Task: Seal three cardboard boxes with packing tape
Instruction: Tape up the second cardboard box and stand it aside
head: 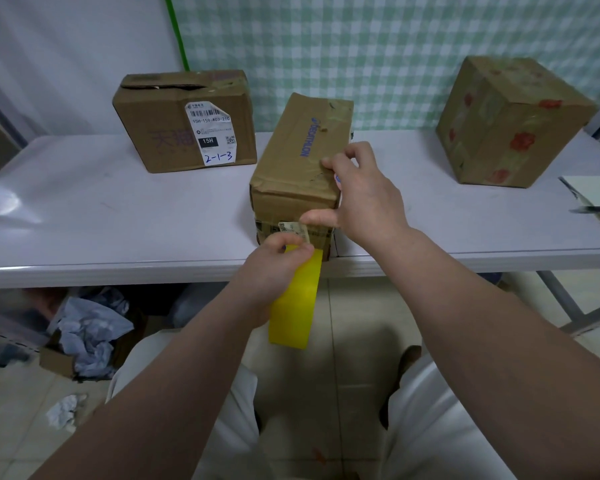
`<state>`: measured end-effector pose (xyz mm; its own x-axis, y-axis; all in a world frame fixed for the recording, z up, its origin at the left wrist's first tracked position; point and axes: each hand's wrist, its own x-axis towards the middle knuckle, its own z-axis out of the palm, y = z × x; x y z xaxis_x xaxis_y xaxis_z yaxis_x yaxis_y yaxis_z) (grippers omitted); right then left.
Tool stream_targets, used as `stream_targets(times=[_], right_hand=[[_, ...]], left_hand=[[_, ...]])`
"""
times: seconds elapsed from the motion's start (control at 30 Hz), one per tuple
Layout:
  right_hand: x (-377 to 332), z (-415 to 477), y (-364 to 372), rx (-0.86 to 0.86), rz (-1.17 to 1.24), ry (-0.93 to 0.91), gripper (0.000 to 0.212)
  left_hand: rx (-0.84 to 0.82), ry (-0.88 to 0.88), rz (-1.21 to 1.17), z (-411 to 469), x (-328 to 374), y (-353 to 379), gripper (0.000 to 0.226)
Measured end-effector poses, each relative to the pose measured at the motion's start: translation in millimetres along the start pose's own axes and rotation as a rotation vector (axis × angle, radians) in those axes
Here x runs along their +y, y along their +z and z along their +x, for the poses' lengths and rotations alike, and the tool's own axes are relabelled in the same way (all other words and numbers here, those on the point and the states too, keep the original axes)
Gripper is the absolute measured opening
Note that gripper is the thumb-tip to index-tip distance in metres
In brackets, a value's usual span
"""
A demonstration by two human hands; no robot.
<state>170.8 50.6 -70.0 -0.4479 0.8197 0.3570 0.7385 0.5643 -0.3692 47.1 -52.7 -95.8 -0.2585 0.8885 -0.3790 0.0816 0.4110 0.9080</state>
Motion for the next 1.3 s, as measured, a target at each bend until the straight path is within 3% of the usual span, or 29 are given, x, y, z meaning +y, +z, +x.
stream_targets(times=[0.1, 0.17, 0.23, 0.37, 0.5, 0.67, 0.8, 1.0, 1.17, 1.3], right_hand=[[-1.7, 1.6, -1.9, -0.022, 0.016, 0.002, 0.089], [-2.5, 2.5, -4.8, -0.045, 0.092, 0.027, 0.084], [-2.6, 1.7, -9.7, -0.003, 0.253, 0.112, 0.065], [-1.0, -7.9, -22.1, 0.109, 0.596, 0.422, 0.014], [2.8, -29.2, -29.8, -0.201, 0.964, 0.541, 0.011], [6.8, -38.1, -29.4, -0.207, 1.108, 0.638, 0.018], [2.2, -45.5, -36.9, -0.387, 1.202, 0.608, 0.014], [-3.2, -52.7, -32.7, -0.413, 0.952, 0.409, 0.017], [-11.6, -47.2, -26.1, -0.22, 0.524, 0.327, 0.007], [-16.5, -40.5, -18.5, -0.097, 0.184, 0.175, 0.023]], left_hand=[[0.055, 0.049, -0.019, 2.4, -3.6, 2.0, 0.013], [0.051, 0.067, -0.053, 6.1, -6.8, 2.9, 0.03], [0.039, 0.067, -0.084, 7.7, -7.1, 3.8, 0.043], [0.015, 0.065, -0.143, 8.4, -6.4, 4.6, 0.045], [0.026, 0.055, -0.166, 9.6, -5.4, 8.1, 0.043], [0.012, 0.046, -0.139, 9.7, -5.1, 11.8, 0.036], [0.03, 0.046, -0.092, 10.1, -6.1, 11.5, 0.016], [0.043, 0.041, -0.08, 10.0, -4.5, 10.4, 0.011], [0.039, 0.049, -0.068, 8.4, -3.7, 9.6, 0.01], [0.033, 0.059, -0.066, 8.0, -3.5, 9.4, 0.012]])
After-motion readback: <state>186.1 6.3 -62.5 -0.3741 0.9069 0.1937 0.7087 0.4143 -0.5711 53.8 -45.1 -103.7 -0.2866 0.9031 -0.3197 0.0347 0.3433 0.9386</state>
